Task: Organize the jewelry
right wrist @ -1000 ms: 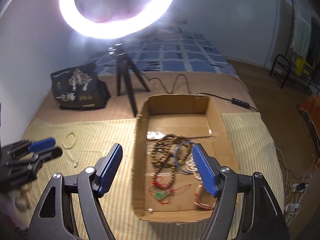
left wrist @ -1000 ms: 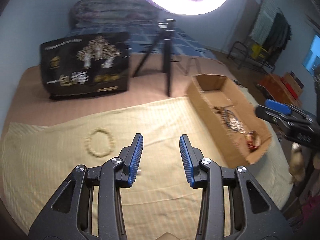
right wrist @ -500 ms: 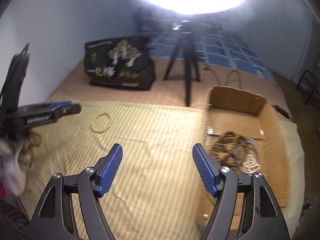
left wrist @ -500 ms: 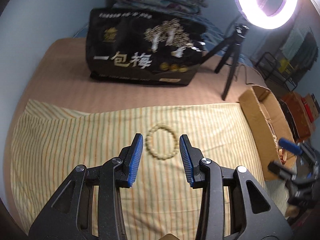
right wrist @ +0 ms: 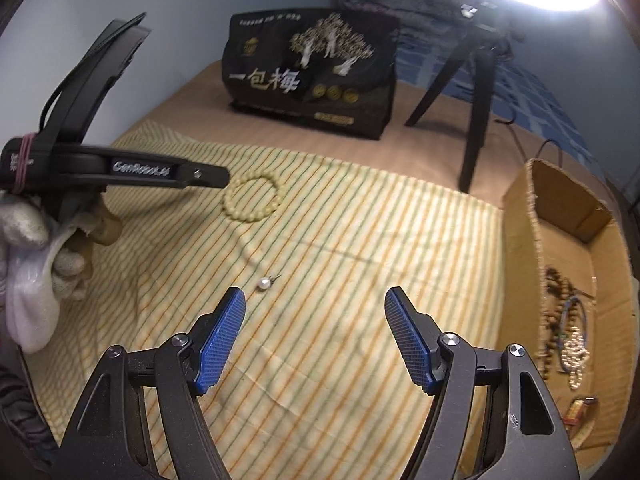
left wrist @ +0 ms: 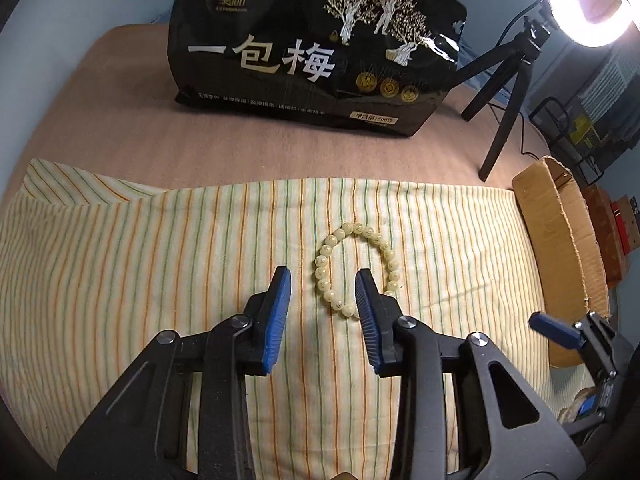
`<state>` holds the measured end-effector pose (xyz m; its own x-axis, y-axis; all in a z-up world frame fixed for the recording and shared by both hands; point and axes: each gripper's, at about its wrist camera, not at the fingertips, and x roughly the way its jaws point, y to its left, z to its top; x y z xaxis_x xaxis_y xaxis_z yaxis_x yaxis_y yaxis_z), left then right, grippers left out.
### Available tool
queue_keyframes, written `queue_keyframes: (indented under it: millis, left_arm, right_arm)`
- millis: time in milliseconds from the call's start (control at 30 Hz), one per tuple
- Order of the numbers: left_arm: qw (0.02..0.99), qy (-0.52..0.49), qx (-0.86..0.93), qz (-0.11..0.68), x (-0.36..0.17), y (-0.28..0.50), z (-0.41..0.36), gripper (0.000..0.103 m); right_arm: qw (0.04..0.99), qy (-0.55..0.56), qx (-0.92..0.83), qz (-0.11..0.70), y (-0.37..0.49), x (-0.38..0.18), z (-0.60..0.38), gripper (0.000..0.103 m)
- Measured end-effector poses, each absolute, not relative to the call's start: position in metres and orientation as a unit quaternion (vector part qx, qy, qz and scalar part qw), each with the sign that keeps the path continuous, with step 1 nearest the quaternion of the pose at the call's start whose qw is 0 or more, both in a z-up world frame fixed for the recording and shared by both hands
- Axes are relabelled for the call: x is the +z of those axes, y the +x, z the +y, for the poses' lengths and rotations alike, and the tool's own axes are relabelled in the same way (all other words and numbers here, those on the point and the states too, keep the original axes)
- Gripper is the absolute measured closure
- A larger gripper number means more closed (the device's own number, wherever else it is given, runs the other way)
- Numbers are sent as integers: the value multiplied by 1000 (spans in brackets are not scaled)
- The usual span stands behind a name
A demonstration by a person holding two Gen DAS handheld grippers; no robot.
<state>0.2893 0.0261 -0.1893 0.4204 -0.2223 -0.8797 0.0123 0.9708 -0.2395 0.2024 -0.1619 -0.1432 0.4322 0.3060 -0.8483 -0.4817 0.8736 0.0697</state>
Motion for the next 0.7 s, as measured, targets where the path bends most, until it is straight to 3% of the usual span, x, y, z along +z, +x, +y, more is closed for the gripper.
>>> queue_keyframes:
  millis: [100, 167, 367, 700]
  left_arm:
    - [834, -95, -71, 539, -197, 292, 24, 69]
    - [833, -91, -70, 542, -201, 294, 23, 69]
    - [831, -82, -71, 546, -210, 299, 19, 74]
    - [835, -62, -71, 542, -214, 302, 20, 86]
  right_arm:
    - [836, -100, 244, 482, 202, -151, -155, 33]
    - [831, -107, 250, 485, 202, -154, -150, 45]
    - [823, -118, 267, 488, 205, -163, -134, 56]
    - [821, -114, 266, 493, 216, -173, -121, 66]
